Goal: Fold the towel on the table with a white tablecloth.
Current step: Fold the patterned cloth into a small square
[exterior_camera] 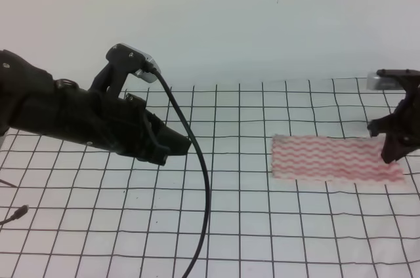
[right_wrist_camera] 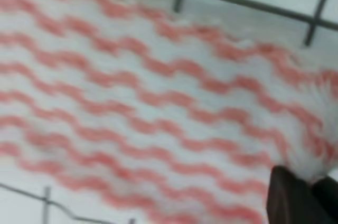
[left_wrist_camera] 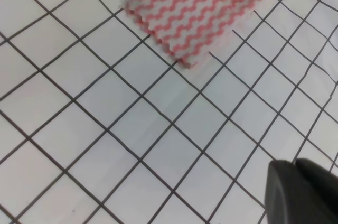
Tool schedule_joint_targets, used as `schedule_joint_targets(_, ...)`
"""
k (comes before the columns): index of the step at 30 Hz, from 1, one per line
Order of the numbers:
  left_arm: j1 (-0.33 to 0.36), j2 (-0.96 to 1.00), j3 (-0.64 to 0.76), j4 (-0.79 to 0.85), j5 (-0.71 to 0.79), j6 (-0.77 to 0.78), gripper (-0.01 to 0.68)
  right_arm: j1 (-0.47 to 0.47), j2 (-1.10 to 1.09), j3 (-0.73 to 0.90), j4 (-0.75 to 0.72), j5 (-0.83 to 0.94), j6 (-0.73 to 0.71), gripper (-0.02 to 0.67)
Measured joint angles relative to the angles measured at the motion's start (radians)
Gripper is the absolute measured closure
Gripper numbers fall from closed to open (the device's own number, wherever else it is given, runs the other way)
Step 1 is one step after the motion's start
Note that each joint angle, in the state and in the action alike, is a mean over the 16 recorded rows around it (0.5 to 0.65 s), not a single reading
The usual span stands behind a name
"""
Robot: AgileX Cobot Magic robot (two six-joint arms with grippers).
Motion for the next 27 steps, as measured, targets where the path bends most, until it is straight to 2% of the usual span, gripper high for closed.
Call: schedule_joint_targets(27, 0.0, 0.0, 0.0, -0.003, 0.003, 0.006, 0.674, 0.15, 0.009, -0.017, 0.228, -0.109, -0.074, 0.648)
